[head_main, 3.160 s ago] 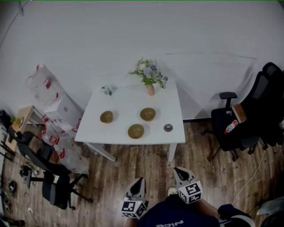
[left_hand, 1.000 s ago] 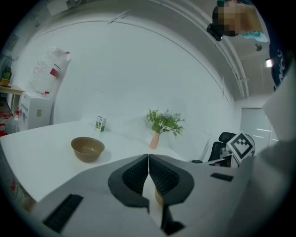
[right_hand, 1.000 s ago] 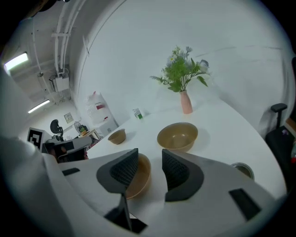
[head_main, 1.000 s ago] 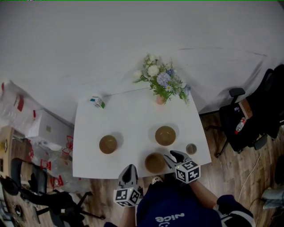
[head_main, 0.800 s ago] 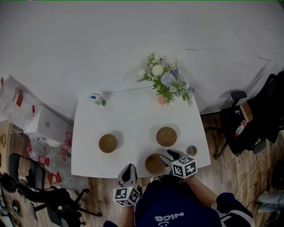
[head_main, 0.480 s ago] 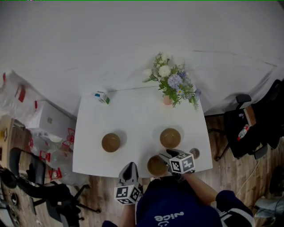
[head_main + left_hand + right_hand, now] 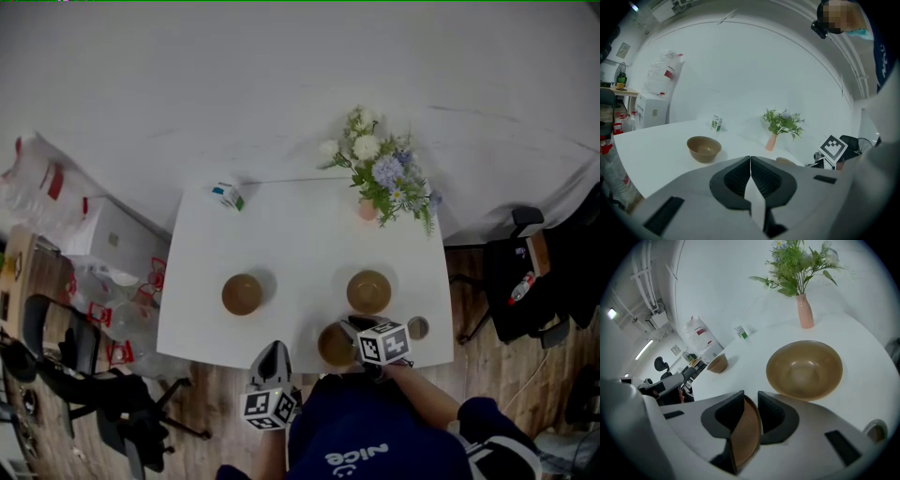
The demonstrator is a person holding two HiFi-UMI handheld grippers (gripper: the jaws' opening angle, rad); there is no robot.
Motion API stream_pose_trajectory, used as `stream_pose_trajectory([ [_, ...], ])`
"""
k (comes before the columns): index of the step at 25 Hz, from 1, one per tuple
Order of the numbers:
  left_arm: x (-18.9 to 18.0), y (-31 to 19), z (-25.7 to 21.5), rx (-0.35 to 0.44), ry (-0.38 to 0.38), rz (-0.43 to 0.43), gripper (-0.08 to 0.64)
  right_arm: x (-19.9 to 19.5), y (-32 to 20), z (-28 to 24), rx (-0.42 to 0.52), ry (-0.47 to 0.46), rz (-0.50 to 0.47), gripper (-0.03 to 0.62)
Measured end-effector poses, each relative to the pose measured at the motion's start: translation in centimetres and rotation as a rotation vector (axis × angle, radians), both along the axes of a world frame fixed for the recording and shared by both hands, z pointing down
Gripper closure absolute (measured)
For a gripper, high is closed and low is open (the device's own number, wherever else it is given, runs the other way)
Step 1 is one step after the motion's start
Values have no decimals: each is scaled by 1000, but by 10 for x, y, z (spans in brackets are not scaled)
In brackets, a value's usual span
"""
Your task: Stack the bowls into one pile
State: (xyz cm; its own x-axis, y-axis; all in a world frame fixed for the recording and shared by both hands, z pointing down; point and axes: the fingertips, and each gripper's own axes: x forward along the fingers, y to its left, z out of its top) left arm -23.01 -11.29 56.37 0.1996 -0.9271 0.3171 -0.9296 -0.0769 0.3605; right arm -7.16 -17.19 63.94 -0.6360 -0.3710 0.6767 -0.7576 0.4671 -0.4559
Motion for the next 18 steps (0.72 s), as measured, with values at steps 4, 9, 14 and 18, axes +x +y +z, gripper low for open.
stream_pose_trajectory([
  [4, 4, -2, 2, -5, 2, 11, 540, 2, -3, 0, 27, 19, 4, 543],
  [9, 6, -4, 4, -15, 5, 11, 540, 2, -2, -3, 40, -1, -11, 555],
  [14, 9, -3, 5, -20, 2, 9, 540, 2, -1, -6, 50, -26, -20, 558],
  [18, 7, 0, 6, -18, 0, -1, 540, -1, 0, -11, 60, -58, -29, 563],
])
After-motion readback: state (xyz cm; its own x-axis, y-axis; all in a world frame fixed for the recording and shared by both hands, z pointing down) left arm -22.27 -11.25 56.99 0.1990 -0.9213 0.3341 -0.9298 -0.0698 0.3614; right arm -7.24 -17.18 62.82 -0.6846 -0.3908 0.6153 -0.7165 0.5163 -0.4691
